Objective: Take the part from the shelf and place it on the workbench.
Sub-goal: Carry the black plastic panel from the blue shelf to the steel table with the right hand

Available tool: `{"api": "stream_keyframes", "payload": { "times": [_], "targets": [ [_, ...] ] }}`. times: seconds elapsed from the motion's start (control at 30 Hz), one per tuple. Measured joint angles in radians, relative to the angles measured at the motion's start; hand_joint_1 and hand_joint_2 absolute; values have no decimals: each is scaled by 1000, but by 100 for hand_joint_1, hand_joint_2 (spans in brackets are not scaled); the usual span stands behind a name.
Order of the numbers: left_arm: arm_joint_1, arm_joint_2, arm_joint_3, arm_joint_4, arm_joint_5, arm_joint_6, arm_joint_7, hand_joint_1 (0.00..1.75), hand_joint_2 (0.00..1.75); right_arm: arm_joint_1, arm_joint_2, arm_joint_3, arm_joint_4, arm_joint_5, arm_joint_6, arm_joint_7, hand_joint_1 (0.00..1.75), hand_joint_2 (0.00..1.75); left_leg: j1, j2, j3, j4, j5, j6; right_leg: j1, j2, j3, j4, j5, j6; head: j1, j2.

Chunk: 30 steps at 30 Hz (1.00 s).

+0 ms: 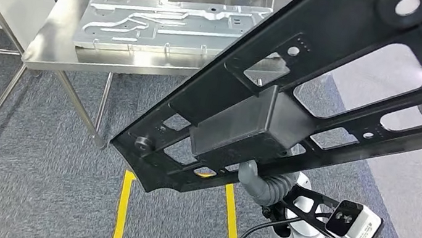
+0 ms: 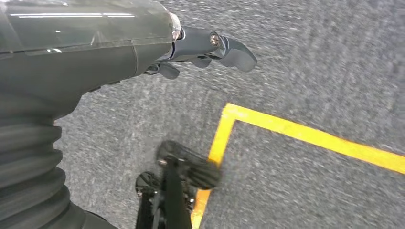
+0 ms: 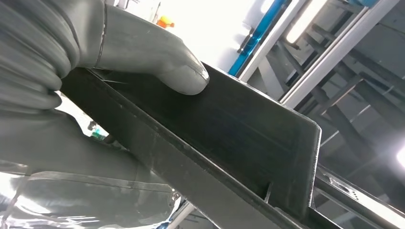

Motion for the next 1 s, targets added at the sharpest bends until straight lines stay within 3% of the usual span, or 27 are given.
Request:
{"api": "stream_keyframes", "payload": {
  "times": [0.07,0.17,0.2,0.27,0.33,0.4,0.43,0.47,0.5,0.57,0.6,0.67,0.7,0.77,0.8,0.87,0.9,0.93,0.97,1.0],
  "targets": [
    [2,1,0,0,-4,-1,-1,0,175,3,0,-4,2,1,1,1,175,175,-8,0,20,-72,52,11,0,2,17,-2,-17,11,0,0],
    [3,0,0,0,-8,-2,-2,0,175,6,-2,-11,1,2,1,2,175,175,-8,-3,42,-94,50,29,1,3,25,15,-15,29,0,0],
    [2,-1,0,0,-10,-3,-3,0,175,6,-2,-13,1,3,1,2,175,175,-5,-3,54,-100,45,34,0,2,14,43,-12,34,0,0],
    [1,-2,0,0,-13,-4,-4,0,175,7,-4,-16,0,6,1,1,175,175,-1,-4,77,-110,34,41,-5,-1,-49,142,-27,44,0,0],
    [2,-2,0,0,-16,-5,-4,0,175,11,-8,-19,3,11,0,0,175,175,-1,-4,96,-113,17,42,-13,-3,-141,250,-72,54,0,0],
    [4,-2,0,0,-17,-4,-4,0,175,15,-10,-20,6,16,-2,0,175,175,0,-5,121,-113,-4,39,-20,-5,-197,272,-94,61,0,0],
    [5,-2,1,0,-17,-4,-4,0,175,15,-10,-20,7,17,-3,0,175,175,1,-6,137,-113,-16,36,-23,-7,-202,237,-76,63,0,0],
    [5,-2,1,0,-17,-4,-4,0,175,15,-11,-20,8,18,-4,0,175,175,2,-6,154,-113,-29,33,-25,-10,-196,179,-34,65,0,0],
    [5,-2,1,0,-17,-4,-4,0,175,15,-11,-20,8,18,-4,0,175,175,3,-6,171,-112,-43,29,-25,-13,-186,116,27,66,0,0],
    [5,-2,1,0,-17,-4,-5,0,175,16,-13,-22,9,19,-6,0,175,175,3,-6,197,-116,-69,16,-19,-18,-167,37,107,56,0,0],
    [4,-2,1,0,-16,-4,-5,0,175,15,-14,-23,9,19,-8,1,175,175,3,-5,209,-117,-75,8,-16,-18,-160,25,120,47,0,0],
    [1,-2,1,0,-16,-5,-6,0,175,7,-14,-25,7,19,-10,3,175,175,5,-4,217,-102,-71,-6,-14,-12,-140,18,103,28,0,0],
    [-2,-3,1,0,-16,-6,-7,0,175,3,-14,-25,5,18,-11,3,175,175,6,-4,208,-70,-60,-11,-14,-11,-127,13,97,20,0,0],
    [-8,-6,1,0,-16,-8,-9,0,175,-4,-13,-26,2,20,-13,9,175,175,9,-4,142,40,-56,-16,-14,-10,-99,7,79,7,0,0],
    [-7,-7,1,0,-16,-9,-9,0,175,-5,-12,-26,1,23,-15,14,175,175,8,-4,95,103,-72,-17,-12,-10,-87,6,68,3,0,0],
    [-2,-8,2,0,-16,-9,-10,0,175,-5,-8,-26,1,31,-18,24,175,175,7,-4,10,183,-134,-18,-10,-6,-60,6,43,-1,0,0],
    [0,-8,2,0,-15,-9,-10,0,175,-5,-7,-25,1,34,-20,28,175,175,6,-4,-19,187,-159,-16,-9,-4,-43,6,29,-1,0,0],
    [2,-8,3,0,-15,-9,-11,0,175,-5,-5,-23,1,35,-21,31,175,175,5,-4,-36,163,-163,-13,-8,-2,-24,6,14,0,0,0],
    [3,-9,4,0,-15,-9,-11,0,175,-5,-4,-21,1,35,-23,32,175,175,3,-4,-44,116,-137,-7,-7,-1,-3,6,-3,1,0,0],
    [5,-8,5,0,-16,-9,-12,0,175,-6,-4,-18,1,34,-26,33,175,175,0,-3,-45,54,-72,0,-7,-1,16,5,-19,2,0,0]
  ]
}}
